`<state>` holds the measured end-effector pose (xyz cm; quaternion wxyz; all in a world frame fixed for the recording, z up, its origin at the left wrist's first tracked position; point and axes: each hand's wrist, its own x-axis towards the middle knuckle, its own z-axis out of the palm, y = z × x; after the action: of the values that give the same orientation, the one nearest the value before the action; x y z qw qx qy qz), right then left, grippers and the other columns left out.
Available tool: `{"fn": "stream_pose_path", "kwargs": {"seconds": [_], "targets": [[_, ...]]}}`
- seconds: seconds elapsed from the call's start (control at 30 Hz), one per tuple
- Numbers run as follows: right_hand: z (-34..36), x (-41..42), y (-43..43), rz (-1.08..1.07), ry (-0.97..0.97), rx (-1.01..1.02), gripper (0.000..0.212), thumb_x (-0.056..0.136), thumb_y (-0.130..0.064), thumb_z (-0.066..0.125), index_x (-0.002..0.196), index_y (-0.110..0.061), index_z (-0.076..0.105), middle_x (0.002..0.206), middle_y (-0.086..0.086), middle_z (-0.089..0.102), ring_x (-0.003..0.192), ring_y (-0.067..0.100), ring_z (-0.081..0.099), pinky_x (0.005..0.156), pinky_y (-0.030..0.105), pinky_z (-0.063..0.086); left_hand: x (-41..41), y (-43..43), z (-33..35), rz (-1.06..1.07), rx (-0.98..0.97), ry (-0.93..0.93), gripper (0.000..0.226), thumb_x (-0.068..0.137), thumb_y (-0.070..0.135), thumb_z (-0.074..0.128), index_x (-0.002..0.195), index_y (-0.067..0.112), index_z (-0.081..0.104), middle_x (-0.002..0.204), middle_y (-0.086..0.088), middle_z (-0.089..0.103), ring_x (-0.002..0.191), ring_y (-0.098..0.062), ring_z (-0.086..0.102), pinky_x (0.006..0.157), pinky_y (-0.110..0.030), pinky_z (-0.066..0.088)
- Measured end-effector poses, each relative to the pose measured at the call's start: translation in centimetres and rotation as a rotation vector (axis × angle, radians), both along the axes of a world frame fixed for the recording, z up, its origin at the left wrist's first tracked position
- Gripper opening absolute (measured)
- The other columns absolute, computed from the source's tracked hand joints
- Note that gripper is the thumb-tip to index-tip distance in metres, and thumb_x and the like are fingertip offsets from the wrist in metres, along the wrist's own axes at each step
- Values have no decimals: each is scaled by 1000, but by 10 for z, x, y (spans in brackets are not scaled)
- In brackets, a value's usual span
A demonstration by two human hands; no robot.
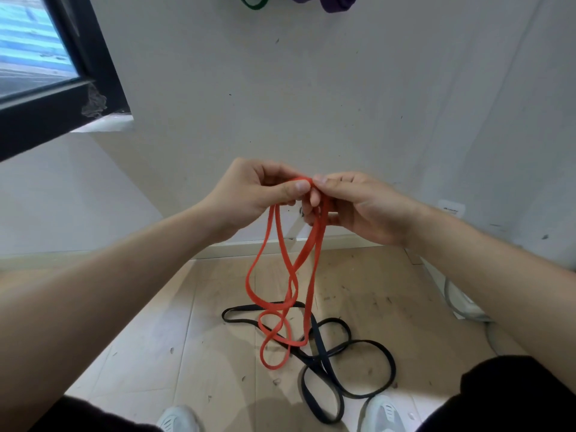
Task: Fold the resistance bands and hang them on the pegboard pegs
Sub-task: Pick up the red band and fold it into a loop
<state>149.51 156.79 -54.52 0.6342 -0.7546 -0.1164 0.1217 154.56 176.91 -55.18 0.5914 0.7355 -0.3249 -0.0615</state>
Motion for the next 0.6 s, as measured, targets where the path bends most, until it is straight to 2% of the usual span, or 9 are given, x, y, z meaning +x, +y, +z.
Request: {"fn": "stream_pose_path", "kwargs": {"seconds": [0.13,0.3,0.43,0.5,0.6], "targets": [[-1,3,-4,15,30,-23,36,104,-32,43,83,-14,67,94,8,70,96,26,69,97,43,51,3,4,5,56,-8,-29,26,83,29,69,102,13,77,90,-3,77,83,-11,71,76,-21,57],[-7,5,-15,66,110,-59,33,95,-37,50,80,-13,67,99,13,69,103,31,68,99,42,49,14,12,12,156,-240,136,29,78,28,73,99,9,77,77,0,72,73,-12,66,77,-23,55],[-12,7,-22,36,126,-56,36,101,-32,47,78,-14,68,99,14,67,103,31,66,96,42,49,28,30,15,244,-393,230,30,78,28,74,99,7,75,75,0,68,71,-13,62,78,-26,54],[-12,7,-21,7,111,-29,38,104,-30,45,77,-13,64,93,12,66,96,28,66,92,39,50,32,35,9,248,-383,267,29,79,28,74,99,7,74,75,1,67,70,-13,61,78,-27,54],[-9,6,-19,-43,84,40,38,105,-28,43,73,-12,58,84,9,64,86,24,63,86,37,51,37,41,-4,230,-227,308,31,79,32,78,99,10,73,73,1,66,67,-14,60,75,-28,53]]}}
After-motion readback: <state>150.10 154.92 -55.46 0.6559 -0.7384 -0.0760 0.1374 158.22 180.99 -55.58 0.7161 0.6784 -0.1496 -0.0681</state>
